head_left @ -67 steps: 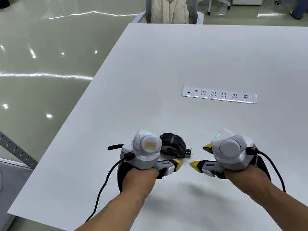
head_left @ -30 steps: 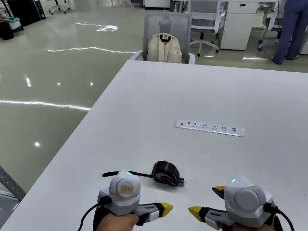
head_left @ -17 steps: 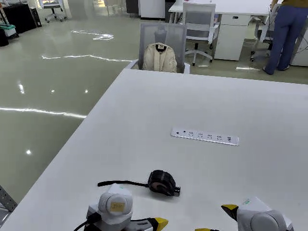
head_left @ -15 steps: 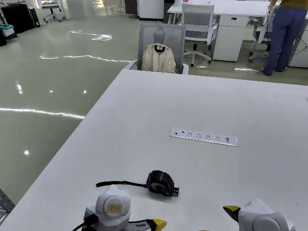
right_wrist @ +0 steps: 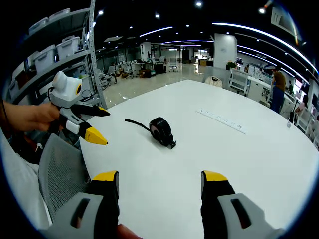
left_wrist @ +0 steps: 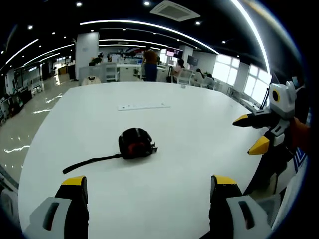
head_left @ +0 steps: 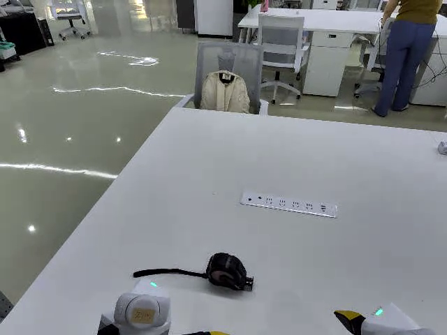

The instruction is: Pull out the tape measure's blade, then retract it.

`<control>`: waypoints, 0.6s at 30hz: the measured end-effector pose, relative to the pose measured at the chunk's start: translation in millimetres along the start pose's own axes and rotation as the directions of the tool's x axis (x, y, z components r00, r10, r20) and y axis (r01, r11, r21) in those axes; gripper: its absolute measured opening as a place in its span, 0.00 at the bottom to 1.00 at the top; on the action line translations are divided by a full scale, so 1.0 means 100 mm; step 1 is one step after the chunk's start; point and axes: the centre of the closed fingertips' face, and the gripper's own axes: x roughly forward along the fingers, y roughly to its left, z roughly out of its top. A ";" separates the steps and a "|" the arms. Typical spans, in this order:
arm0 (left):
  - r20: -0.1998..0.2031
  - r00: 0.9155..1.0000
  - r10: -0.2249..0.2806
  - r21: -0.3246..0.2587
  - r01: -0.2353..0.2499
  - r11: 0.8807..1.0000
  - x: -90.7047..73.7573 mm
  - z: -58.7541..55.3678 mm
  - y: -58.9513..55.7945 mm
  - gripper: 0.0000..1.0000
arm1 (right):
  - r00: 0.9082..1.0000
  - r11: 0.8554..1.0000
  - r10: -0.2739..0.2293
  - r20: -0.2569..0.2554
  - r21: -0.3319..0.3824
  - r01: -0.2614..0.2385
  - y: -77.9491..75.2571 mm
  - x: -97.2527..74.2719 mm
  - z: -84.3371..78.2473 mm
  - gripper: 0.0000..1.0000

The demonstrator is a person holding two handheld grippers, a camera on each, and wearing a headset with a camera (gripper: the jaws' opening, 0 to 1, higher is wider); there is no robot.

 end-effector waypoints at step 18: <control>0.006 1.000 -0.004 0.003 0.004 1.000 -0.29 0.03 -0.08 1.00 | 0.998 0.997 -0.062 0.001 0.041 0.062 -0.02 -0.35 -0.03 0.72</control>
